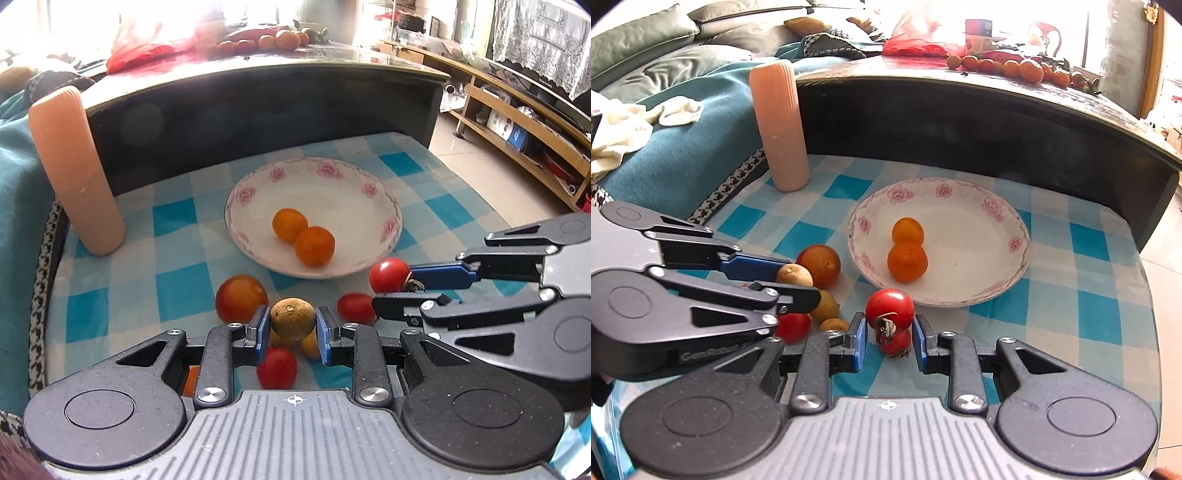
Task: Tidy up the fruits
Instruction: 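Lower the yellow plum and red tomato into the plate and open both grippers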
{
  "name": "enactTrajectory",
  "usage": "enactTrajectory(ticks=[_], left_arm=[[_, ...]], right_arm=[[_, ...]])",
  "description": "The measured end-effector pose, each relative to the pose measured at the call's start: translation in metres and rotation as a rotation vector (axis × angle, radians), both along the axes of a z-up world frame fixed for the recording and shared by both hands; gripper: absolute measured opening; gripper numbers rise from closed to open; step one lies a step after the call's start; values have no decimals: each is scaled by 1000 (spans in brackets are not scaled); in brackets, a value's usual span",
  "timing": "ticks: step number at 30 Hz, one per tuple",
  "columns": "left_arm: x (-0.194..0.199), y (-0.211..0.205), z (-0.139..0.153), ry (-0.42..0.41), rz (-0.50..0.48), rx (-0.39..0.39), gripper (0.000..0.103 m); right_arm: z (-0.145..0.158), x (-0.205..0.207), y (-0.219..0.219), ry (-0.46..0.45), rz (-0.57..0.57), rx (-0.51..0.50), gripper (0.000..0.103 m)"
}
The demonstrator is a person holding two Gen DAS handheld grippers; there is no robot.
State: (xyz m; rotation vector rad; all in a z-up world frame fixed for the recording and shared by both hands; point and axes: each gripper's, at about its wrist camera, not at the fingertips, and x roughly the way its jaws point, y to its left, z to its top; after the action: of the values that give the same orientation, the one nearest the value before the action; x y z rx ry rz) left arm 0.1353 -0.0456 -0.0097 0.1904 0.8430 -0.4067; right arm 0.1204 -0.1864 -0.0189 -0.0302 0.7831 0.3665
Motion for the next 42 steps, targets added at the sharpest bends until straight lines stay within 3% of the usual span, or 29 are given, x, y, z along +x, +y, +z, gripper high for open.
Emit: enactTrajectory(ticks=[23,42], left_arm=[[29,-17,6,-31,35,-9,33],[60,-21,-12,12,68,-22,33]], right_arm=[[4,25,-13,-19,-92,3,43],[-11,54,-14,-18,-119,-39,43]])
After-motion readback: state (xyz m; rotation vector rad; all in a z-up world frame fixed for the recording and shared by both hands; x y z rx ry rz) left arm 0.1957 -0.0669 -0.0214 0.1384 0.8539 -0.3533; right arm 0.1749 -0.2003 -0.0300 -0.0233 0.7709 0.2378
